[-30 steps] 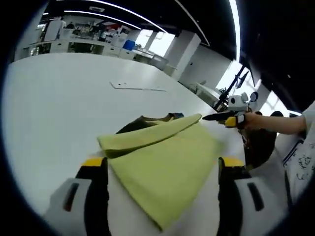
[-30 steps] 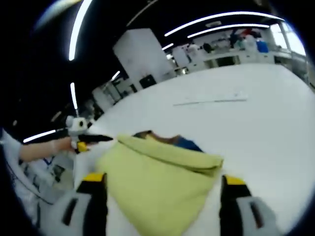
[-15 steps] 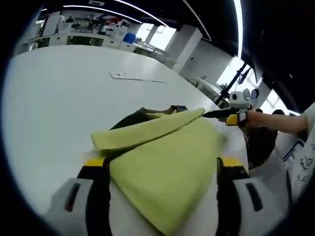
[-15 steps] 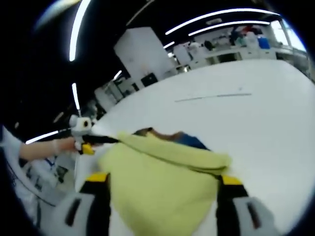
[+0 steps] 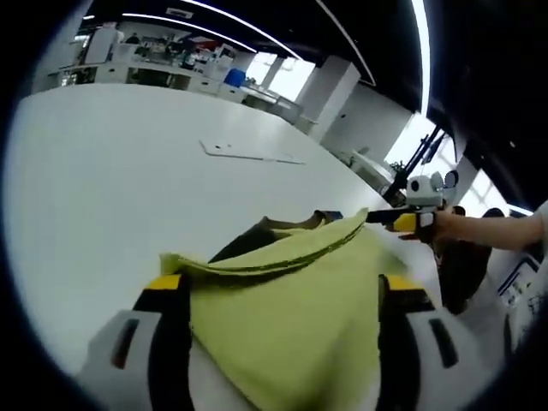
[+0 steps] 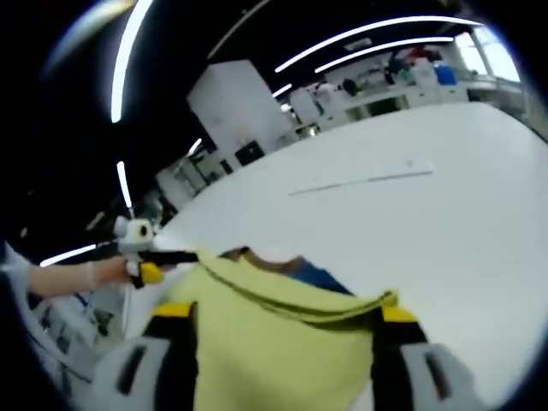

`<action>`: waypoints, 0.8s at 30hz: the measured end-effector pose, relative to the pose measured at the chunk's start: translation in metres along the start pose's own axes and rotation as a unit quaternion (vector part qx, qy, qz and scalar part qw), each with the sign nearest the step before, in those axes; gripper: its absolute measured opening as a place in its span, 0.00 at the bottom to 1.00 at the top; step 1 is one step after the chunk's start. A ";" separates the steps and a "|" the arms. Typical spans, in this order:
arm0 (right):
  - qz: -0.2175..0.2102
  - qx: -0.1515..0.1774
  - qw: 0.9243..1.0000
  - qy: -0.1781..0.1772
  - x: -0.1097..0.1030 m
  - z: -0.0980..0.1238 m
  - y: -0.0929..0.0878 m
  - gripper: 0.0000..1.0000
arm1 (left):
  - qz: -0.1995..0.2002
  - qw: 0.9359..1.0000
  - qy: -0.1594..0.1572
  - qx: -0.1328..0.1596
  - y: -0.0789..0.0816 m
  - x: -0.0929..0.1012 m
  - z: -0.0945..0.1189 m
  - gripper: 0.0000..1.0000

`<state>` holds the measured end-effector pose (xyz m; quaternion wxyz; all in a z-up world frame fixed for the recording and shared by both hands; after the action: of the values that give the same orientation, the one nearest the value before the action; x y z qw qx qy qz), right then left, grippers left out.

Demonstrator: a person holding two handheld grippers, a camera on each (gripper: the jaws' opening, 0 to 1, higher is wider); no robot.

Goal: Fold the garment on the visible template until the final outline fits inside the template.

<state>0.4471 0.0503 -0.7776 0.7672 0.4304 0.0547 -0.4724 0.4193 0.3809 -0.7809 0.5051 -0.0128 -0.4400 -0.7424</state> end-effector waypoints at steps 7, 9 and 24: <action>-0.010 0.004 1.000 -0.003 0.000 0.001 0.000 0.82 | 0.014 1.000 0.005 0.006 -0.001 -0.001 0.001 0.85; -0.008 0.003 1.000 -0.004 0.000 0.001 -0.001 0.82 | 0.014 1.000 0.003 0.005 -0.002 -0.001 0.002 0.86; 0.019 0.003 1.000 -0.008 -0.015 0.033 -0.020 0.79 | 0.005 1.000 -0.003 0.018 -0.025 0.024 0.035 0.86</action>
<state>0.4126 0.0328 -0.7618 0.7754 0.4294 0.0388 -0.4614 0.3740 0.3891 -0.7643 0.5076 -0.0076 -0.4548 -0.7317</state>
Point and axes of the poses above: the point that each gripper's makers call its tool centre point, and the gripper's own axes: z roughly backward along the fingers, x roughly to its right, y roughly out of its top, the point moved 7 cm from there along z, roughly backward along the fingers, and after that the axes turned 13 degrees about -x, right-handed, at the moved point
